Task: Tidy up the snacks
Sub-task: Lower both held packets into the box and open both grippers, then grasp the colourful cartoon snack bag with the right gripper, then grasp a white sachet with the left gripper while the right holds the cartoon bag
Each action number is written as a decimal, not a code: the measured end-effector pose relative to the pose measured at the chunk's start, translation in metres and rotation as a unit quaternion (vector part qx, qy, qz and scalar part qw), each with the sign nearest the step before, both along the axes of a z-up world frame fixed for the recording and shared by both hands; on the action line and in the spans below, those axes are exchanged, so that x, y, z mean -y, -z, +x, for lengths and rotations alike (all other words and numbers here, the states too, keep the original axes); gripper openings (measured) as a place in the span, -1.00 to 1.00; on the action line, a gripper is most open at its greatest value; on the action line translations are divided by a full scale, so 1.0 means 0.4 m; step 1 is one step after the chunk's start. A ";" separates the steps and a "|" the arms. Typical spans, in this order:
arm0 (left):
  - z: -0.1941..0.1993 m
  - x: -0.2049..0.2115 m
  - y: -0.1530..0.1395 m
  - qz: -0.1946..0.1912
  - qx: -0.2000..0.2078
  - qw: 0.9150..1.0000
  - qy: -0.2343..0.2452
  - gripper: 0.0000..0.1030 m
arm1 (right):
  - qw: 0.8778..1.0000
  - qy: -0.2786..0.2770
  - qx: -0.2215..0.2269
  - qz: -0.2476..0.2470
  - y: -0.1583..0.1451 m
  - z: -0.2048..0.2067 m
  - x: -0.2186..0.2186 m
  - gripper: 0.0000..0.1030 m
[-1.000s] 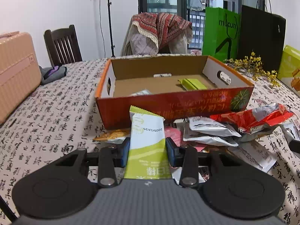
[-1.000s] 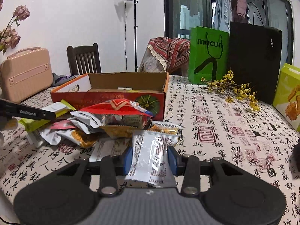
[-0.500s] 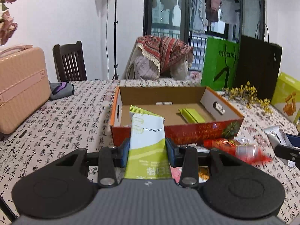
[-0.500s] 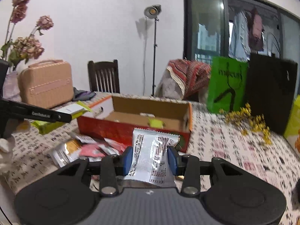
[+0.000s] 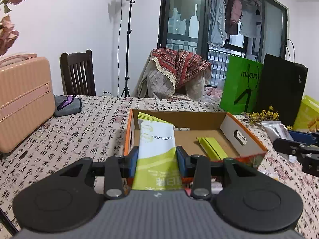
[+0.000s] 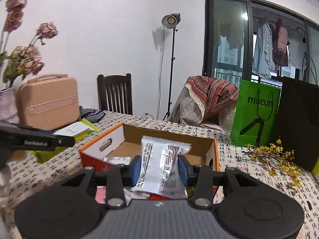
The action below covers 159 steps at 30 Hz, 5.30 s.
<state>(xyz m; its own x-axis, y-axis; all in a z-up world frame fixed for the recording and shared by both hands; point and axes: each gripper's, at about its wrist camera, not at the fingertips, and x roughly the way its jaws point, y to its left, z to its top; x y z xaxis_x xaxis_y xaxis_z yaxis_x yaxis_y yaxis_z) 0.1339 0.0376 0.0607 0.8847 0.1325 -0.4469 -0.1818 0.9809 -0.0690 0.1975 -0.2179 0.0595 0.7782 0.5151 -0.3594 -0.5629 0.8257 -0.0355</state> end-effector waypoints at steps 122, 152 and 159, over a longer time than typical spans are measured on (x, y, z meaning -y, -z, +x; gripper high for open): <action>-0.092 0.031 0.225 0.092 -0.115 0.989 -0.004 1.00 | 0.989 0.091 -0.108 0.053 0.226 -0.044 0.080 0.01; -0.072 0.070 0.231 0.094 -0.090 0.991 0.013 -0.36 | 0.987 0.076 -0.125 0.070 0.245 -0.047 0.087 0.01; -0.094 0.062 0.211 0.086 -0.069 0.994 0.022 -0.76 | 0.987 0.075 -0.123 0.069 0.242 -0.052 0.086 0.01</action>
<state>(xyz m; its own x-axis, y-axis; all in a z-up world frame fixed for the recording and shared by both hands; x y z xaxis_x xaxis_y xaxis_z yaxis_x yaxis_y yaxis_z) 0.0962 0.0128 -0.0238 0.8228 0.1802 -0.5390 -0.1349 0.9832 0.1228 0.1766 -0.2522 -0.0372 0.7476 0.4579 -0.4810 -0.4116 0.8879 0.2054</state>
